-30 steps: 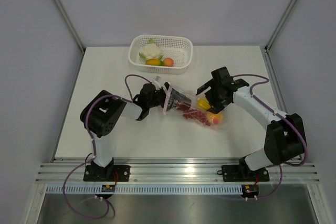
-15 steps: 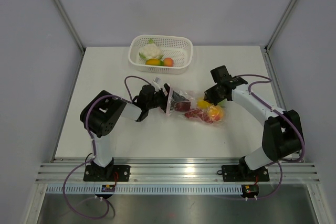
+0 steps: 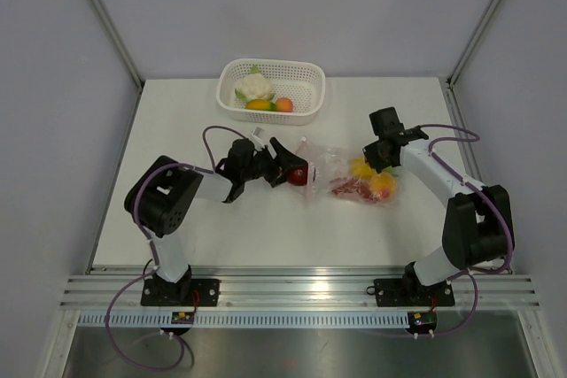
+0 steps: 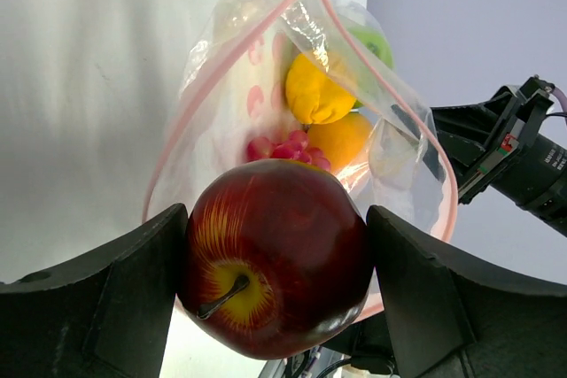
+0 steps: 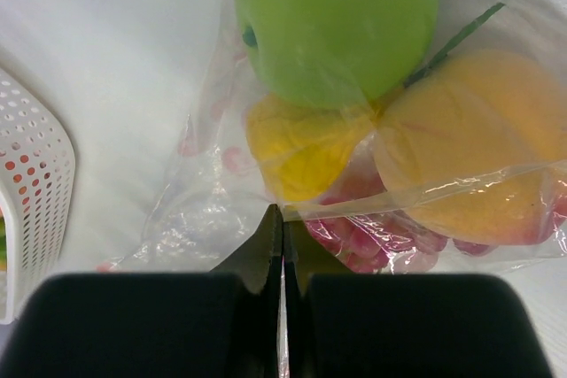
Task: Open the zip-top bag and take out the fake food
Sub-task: Pick up the fake fruit from the zipper food storage bag.
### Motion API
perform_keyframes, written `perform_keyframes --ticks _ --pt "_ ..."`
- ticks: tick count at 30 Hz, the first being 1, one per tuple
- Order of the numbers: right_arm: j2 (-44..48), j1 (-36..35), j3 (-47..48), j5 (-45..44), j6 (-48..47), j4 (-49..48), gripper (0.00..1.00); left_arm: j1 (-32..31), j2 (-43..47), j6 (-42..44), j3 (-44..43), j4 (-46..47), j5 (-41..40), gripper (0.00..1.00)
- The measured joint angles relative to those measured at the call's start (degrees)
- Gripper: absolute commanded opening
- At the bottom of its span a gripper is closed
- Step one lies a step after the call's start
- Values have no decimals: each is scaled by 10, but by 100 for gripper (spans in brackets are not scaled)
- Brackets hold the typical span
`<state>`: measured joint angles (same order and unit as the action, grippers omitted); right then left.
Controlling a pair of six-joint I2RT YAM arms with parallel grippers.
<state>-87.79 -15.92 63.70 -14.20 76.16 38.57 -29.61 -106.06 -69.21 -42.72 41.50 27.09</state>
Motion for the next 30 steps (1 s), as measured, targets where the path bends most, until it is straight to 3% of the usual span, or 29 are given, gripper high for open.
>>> perform_keyframes --ticks 17,25,27,28,30 --pt "0 3 -11 -25 -54 -32 2 73 136 70 -19 -186 -17 56" --pt "37 4 -62 14 -114 -111 30 79 135 102 -161 -295 -49 56" --pt "54 4 -71 18 -122 -123 42 86 125 110 -207 -313 -57 56" --pt "62 4 -74 19 -126 -127 59 90 115 114 -234 -323 -62 56" --pt "76 4 -78 24 -136 -139 67 96 96 120 -273 -330 -70 56"
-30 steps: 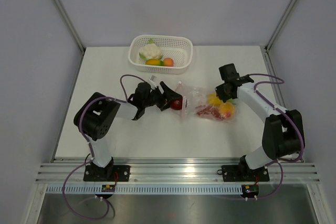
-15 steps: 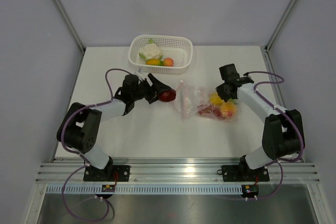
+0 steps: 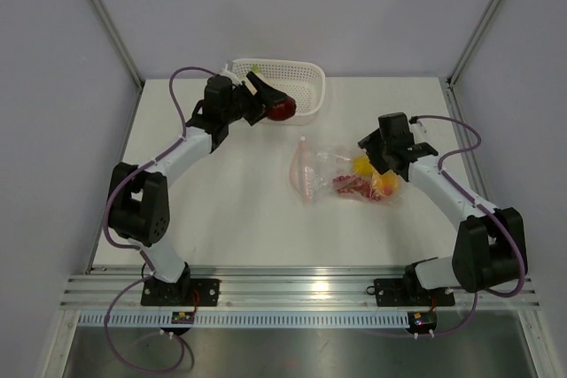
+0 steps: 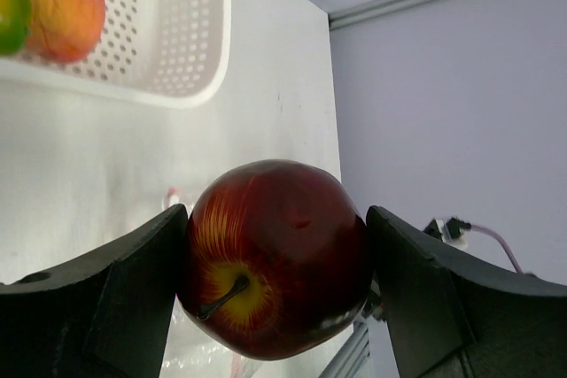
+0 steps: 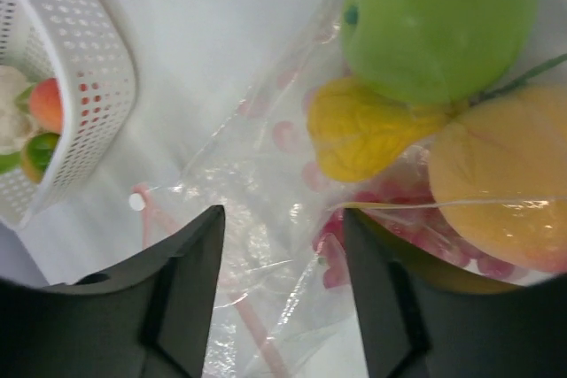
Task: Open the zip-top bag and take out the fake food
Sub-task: Pick up the fake fruit from the zipper food storage bag, then place the fake fruit in the bin.
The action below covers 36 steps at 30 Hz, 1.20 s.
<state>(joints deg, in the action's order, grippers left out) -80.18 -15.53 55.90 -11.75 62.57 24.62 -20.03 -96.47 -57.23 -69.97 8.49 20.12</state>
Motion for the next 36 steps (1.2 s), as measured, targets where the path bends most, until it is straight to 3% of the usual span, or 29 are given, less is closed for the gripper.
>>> perform_keyframes --ticks 2,5,21,25,32,36 --pt "12 0 -7 10 -10 -16 82 5 -22 5 -34 -9 -9 56" --pt "38 0 -26 26 -22 -44 89 10 -56 14 -67 -18 -24 56" --pt "104 1 -70 88 -39 -112 90 46 -240 2 -216 -4 -71 62" --pt "118 1 -84 98 -39 -125 91 52 -263 -4 -227 8 -87 68" --pt "134 1 -84 99 -39 -135 91 61 -278 -1 -227 15 -101 95" --pt "135 1 -84 99 -42 -137 91 62 -278 11 -227 15 -102 99"
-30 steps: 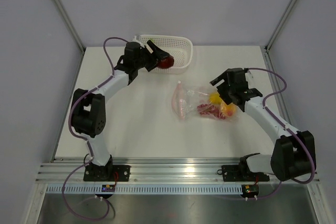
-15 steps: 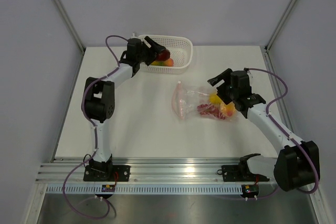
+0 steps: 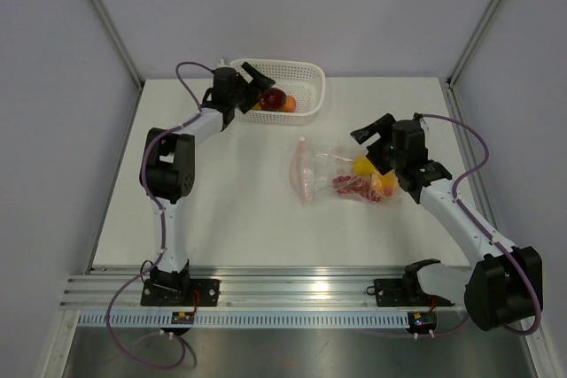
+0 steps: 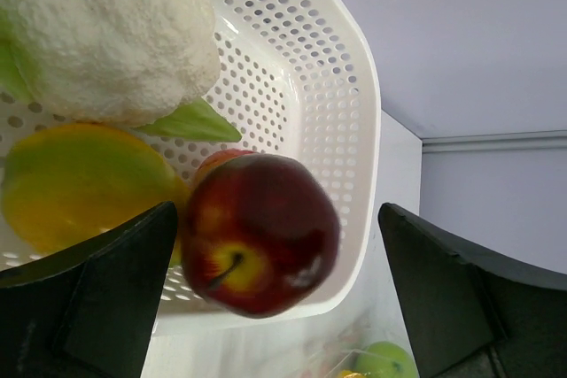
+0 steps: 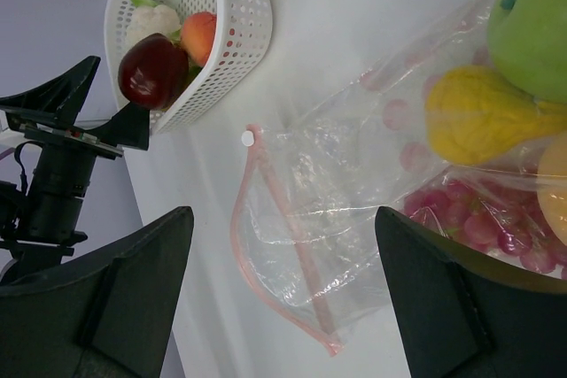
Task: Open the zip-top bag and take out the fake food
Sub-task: Place the fake fruit in the bin.
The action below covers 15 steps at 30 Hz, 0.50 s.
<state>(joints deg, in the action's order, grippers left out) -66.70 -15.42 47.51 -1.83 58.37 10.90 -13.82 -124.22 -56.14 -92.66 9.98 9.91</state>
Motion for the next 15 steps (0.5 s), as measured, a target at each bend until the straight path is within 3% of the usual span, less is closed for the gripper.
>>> perform_keyframes --ticks 6,15 --pt "2 0 0 0 -10 0 93 0 38 30 13 -27 -10 99" --pt "3 0 -3 1 -19 -3 97 0 244 112 89 -79 -91 99"
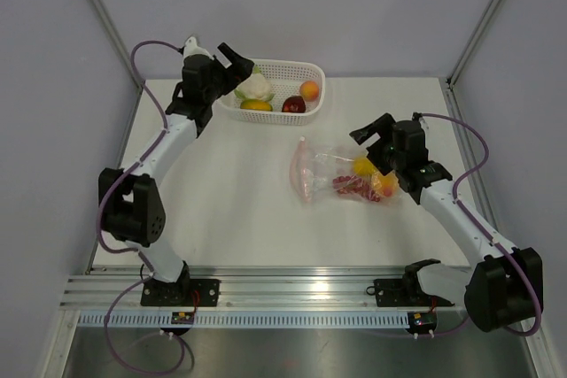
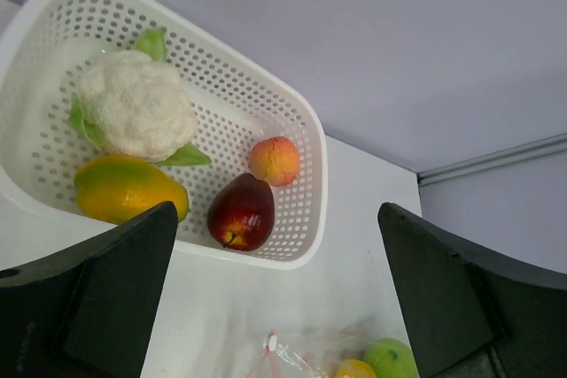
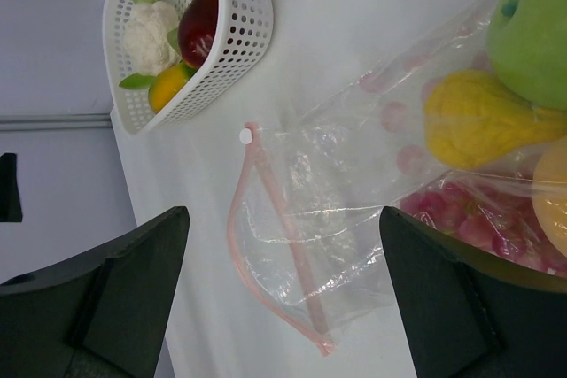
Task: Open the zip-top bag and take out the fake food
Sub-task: Place the fake fruit in the bin.
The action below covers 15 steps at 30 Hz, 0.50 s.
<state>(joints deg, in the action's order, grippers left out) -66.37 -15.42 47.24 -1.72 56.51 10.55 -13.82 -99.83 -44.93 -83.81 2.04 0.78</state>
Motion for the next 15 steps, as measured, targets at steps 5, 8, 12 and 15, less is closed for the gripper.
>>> perform_keyframes --ticks 5,8,12,15 --pt "5 0 0 11 -14 1 99 -1 117 18 125 9 -21 99" --pt "15 0 0 18 -29 1 99 -1 172 13 218 4 -23 99" --pt "33 0 0 23 -44 0 99 -9 245 2 322 -21 -27 99" --pt "47 0 -1 24 -50 0 99 -21 308 -1 357 -41 -34 99"
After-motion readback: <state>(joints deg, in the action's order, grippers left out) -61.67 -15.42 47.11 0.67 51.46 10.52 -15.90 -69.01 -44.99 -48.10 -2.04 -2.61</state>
